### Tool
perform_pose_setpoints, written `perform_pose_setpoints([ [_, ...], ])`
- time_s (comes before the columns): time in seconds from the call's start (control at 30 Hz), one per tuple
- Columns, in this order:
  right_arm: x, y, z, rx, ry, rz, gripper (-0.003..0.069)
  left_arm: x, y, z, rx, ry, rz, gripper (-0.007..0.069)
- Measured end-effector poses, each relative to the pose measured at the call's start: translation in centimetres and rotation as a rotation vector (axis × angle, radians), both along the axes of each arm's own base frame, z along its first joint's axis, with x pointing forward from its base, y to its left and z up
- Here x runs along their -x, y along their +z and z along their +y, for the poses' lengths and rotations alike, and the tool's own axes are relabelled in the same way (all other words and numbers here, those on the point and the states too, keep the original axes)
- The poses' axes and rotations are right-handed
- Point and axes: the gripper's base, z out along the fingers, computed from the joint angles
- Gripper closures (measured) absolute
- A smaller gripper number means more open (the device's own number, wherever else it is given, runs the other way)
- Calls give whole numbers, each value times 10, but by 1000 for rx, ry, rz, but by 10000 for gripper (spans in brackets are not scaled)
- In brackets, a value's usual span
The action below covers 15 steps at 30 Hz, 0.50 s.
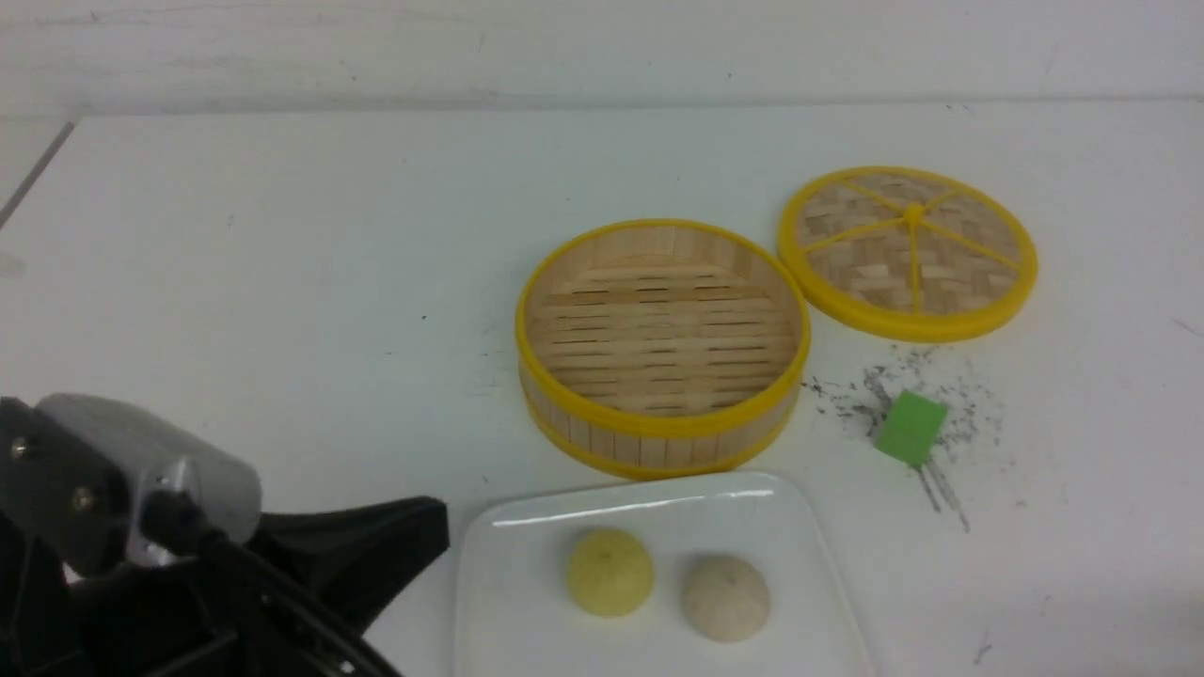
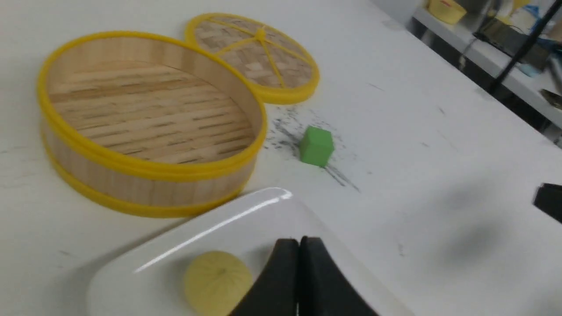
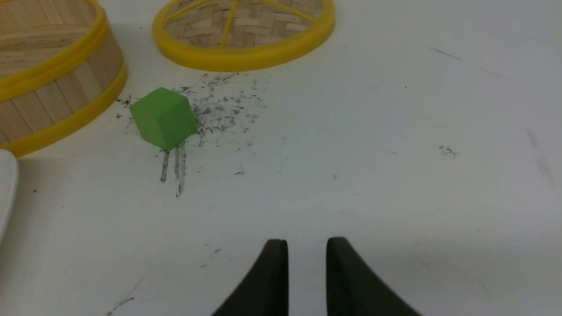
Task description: Put the steamed buns into the plate on the white tablecloth.
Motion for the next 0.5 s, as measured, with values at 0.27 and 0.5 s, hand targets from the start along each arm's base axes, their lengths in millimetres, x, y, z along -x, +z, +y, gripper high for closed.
perform_pose_setpoints([
  [0.27, 0, 0, 0, -3, -1, 0, 505, 16, -49, 55, -67, 341, -88, 594],
  [0.5, 0, 0, 0, -3, -1, 0, 496, 35, -97, 83, -98, 653, -49, 591],
])
